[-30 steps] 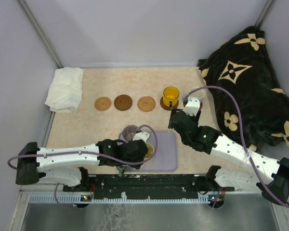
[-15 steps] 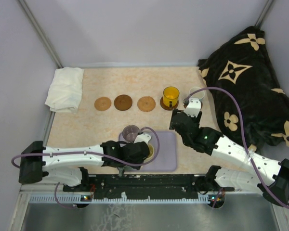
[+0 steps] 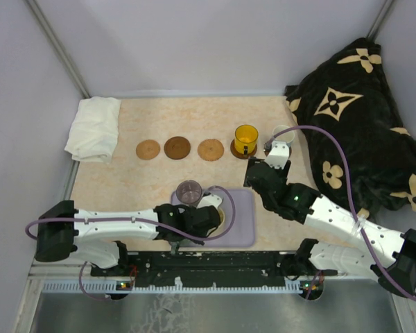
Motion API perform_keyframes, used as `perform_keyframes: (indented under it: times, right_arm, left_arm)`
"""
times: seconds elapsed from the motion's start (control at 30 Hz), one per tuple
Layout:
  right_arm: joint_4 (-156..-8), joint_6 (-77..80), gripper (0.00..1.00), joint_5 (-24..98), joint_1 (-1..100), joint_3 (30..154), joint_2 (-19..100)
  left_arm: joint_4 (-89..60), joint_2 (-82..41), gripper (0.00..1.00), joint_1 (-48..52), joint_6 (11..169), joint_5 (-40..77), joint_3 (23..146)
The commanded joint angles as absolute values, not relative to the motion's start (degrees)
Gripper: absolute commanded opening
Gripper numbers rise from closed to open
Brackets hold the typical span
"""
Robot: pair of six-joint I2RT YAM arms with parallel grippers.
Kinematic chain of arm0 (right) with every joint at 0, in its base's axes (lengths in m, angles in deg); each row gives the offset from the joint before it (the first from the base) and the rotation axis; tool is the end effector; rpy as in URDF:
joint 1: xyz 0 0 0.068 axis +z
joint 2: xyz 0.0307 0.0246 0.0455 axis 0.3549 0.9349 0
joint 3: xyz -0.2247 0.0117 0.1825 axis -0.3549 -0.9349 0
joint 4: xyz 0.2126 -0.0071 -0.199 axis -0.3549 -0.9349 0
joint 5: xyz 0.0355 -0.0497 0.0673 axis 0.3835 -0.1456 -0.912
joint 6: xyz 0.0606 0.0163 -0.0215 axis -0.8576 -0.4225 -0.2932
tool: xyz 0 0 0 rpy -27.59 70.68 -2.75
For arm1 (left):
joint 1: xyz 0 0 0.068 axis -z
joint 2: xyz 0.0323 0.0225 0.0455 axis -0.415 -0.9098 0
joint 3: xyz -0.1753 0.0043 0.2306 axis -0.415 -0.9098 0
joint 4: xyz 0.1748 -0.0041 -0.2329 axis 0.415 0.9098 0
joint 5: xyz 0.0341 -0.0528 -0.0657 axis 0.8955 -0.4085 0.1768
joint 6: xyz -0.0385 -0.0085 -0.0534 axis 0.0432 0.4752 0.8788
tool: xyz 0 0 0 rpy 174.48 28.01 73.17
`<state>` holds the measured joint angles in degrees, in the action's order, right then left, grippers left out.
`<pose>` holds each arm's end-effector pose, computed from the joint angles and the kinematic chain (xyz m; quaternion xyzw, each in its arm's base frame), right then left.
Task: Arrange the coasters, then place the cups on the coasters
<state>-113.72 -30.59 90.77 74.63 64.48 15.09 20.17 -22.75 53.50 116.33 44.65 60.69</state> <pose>0.1647 0.1609 0.2978 0.0558 0.8480 0.0338 0.5260 0.0757 -0.2790 0.1941 0.2941 0.9131 -0.1221 0.2546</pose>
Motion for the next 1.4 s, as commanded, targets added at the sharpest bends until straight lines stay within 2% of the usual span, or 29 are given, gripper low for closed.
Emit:
perform_keyframes:
  times: [0.0,0.17,0.83,1.07,1.2,1.37]
  right_arm:
    - [-112.32,-31.35,0.71,91.57,74.84,64.92,14.87]
    - [-112.32,-31.38,0.71,91.64,74.92,64.83,15.04]
    - [-113.07,-32.72,0.70,93.76,74.86,63.36,14.25]
    - [-112.20,-32.72,0.70,93.68,74.87,62.69,14.93]
    - [-111.94,-32.21,0.70,93.60,74.86,62.47,15.43]
    - [-111.43,-31.16,0.71,94.65,74.86,62.01,15.41]
  left_arm:
    - [19.14,-24.62,0.12,53.84,115.04,44.48,61.89]
    - [19.18,-24.90,0.00,53.79,114.09,45.54,62.89]
    - [13.98,-21.78,0.00,53.79,107.08,61.29,72.88]
    - [8.36,-19.76,0.00,53.64,105.67,72.26,71.92]
    - [3.66,-20.28,0.00,50.64,102.77,76.64,72.41]
    - [1.50,-23.45,0.00,41.91,102.45,75.47,75.73]
